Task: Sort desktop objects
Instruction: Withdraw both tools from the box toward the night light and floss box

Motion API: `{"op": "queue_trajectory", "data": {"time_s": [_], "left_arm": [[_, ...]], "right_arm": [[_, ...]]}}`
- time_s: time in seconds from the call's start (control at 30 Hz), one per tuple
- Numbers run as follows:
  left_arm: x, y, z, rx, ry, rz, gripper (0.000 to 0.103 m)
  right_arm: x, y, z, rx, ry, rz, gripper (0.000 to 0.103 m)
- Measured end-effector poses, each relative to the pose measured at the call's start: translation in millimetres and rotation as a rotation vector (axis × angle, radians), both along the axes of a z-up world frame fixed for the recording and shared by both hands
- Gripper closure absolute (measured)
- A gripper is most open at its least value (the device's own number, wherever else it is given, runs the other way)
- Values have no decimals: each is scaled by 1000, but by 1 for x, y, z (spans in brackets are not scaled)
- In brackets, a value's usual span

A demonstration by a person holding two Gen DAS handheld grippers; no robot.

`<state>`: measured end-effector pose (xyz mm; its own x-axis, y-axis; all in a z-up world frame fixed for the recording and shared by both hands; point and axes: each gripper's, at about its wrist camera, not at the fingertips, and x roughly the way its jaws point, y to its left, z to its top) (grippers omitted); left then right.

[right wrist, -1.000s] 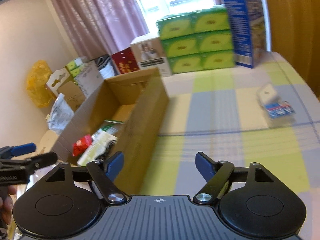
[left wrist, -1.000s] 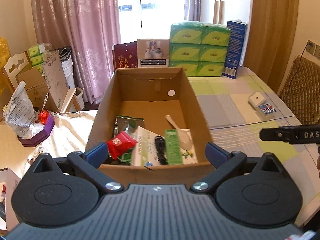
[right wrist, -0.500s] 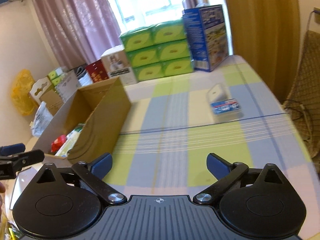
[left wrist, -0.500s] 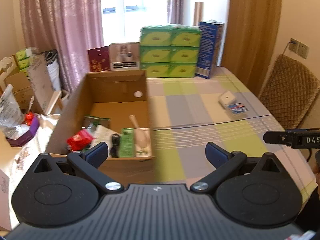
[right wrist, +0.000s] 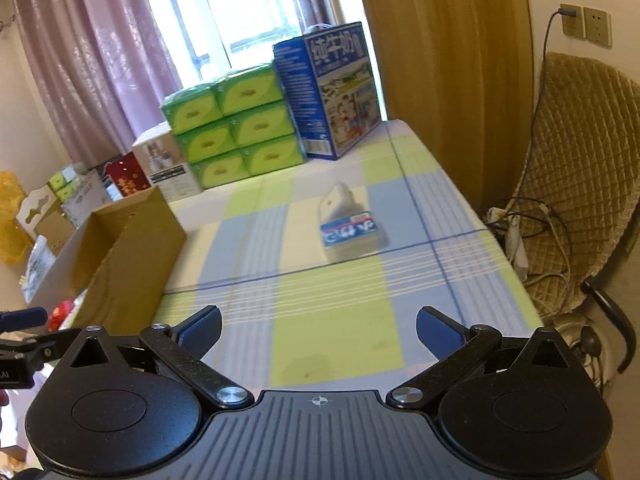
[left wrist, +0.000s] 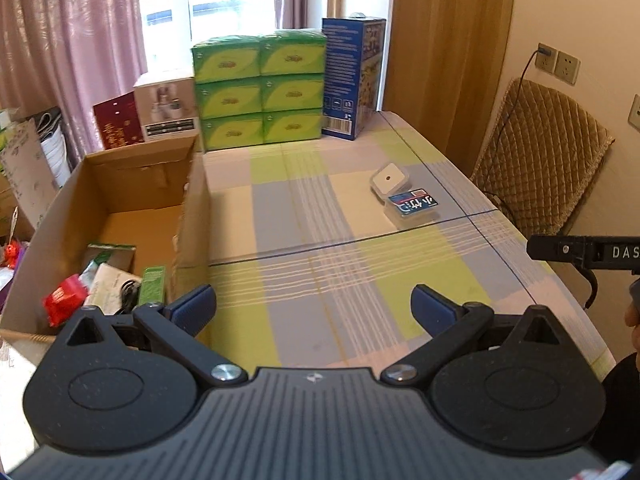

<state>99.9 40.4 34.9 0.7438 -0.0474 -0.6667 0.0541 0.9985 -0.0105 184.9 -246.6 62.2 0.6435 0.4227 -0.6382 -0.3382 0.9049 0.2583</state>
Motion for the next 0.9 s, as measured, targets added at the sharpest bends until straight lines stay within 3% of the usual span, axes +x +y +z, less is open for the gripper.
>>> {"op": "queue_trajectory", "data": {"time_s": [0.33,0.9], "left_arm": [[73,-18,-25,-28,26,-4,1],[188,-17,-103,-57,100,44,1]], "right_arm": [[66,6,-29,-65,-20,51,2],[186,57,-123,-156,-45,163,2]]}}
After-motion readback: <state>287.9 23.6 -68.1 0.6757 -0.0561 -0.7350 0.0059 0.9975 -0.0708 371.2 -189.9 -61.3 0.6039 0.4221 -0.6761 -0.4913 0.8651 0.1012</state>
